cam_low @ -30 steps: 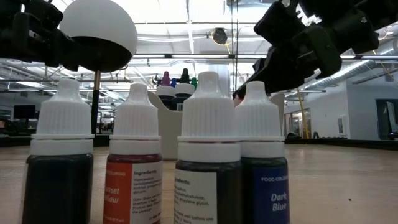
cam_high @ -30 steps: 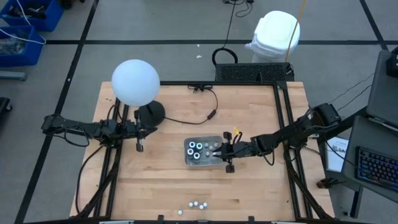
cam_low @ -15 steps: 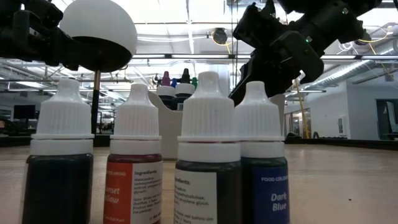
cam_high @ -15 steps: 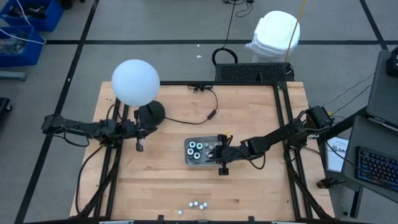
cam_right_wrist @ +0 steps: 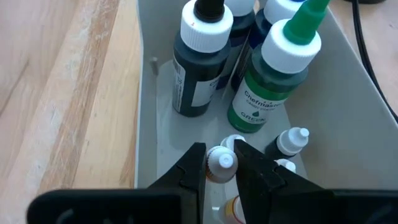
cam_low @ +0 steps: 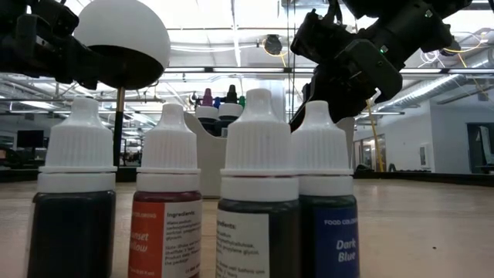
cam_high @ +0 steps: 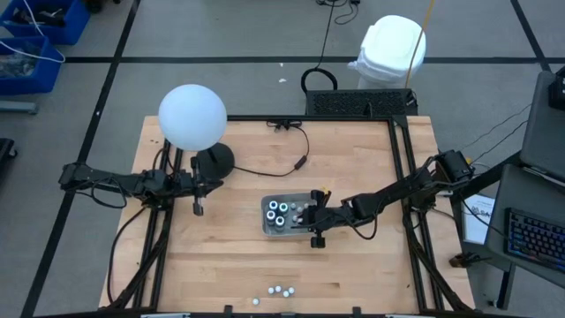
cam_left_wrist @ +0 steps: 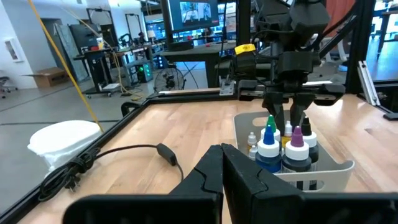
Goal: Pick & Place food coloring
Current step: Put the small orange food coloring bottle into the gray bin, then put the small dark blue food coloring bottle into the gray bin
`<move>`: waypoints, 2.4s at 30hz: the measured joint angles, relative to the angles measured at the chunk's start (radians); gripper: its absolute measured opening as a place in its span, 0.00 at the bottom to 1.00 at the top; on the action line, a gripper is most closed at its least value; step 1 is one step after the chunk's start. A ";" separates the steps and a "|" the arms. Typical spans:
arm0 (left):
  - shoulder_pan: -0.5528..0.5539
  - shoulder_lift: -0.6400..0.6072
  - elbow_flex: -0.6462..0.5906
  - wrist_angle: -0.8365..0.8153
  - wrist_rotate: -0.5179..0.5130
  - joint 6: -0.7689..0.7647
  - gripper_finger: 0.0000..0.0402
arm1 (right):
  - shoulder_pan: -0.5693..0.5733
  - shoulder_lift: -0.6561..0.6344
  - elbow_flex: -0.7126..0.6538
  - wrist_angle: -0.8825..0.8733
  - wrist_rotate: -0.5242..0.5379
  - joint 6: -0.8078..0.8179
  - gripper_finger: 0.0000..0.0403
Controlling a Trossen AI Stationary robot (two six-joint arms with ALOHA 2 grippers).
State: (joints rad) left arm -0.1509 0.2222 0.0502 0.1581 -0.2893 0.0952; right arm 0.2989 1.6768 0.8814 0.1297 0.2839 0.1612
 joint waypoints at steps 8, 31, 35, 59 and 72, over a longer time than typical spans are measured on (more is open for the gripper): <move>0.000 0.000 0.000 0.001 0.000 0.000 0.02 | -0.005 0.000 0.001 0.000 -0.002 -0.013 0.14; 0.000 0.000 0.000 -0.006 0.000 0.013 0.02 | -0.034 0.002 0.138 -0.266 0.030 -0.040 0.14; 0.000 0.000 0.000 -0.009 -0.001 0.000 0.02 | -0.034 0.002 0.138 -0.263 0.030 -0.035 0.14; 0.000 0.000 0.000 -0.013 -0.001 -0.023 0.02 | -0.037 0.020 0.138 -0.257 0.025 0.010 0.17; 0.000 0.000 0.000 -0.012 -0.001 -0.022 0.02 | -0.040 0.020 0.138 -0.254 0.027 0.035 0.28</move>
State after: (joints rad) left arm -0.1509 0.2223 0.0498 0.1461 -0.2901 0.0731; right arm 0.2584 1.6970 1.0191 -0.1242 0.3110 0.1960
